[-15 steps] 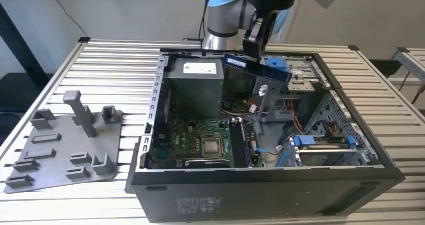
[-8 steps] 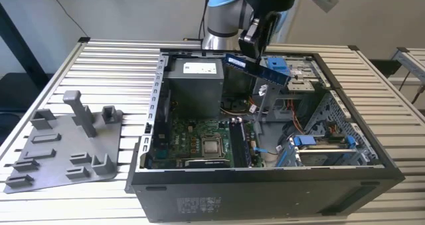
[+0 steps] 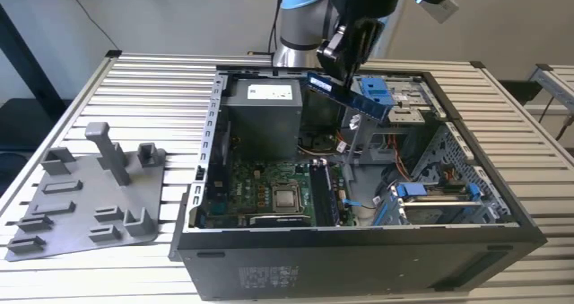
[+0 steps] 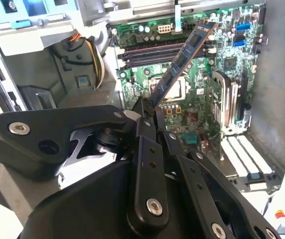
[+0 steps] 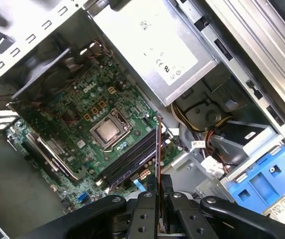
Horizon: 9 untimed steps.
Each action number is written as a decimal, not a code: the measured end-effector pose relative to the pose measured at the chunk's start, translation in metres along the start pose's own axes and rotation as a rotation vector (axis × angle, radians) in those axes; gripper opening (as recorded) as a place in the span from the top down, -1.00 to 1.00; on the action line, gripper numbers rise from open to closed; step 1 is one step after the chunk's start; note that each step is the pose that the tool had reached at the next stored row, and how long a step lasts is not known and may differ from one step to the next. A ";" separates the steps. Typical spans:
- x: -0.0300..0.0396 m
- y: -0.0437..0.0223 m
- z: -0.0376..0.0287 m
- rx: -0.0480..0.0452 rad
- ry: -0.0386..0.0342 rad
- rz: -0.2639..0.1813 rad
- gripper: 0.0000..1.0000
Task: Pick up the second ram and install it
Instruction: 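Insert the second ram into the second slot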
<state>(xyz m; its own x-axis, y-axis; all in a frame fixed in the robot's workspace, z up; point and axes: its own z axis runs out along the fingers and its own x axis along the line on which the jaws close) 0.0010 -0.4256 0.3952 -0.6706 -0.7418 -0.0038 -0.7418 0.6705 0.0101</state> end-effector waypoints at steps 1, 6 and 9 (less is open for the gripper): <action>0.0000 0.0000 0.0002 0.0001 -0.0001 0.013 0.72; -0.0001 -0.0001 0.0019 0.0003 -0.0008 0.082 0.72; -0.0001 -0.0001 0.0029 0.0005 -0.0012 0.123 0.72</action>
<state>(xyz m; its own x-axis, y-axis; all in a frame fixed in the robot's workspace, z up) 0.0012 -0.4256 0.3923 -0.7567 -0.6537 -0.0038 -0.6537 0.7567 0.0100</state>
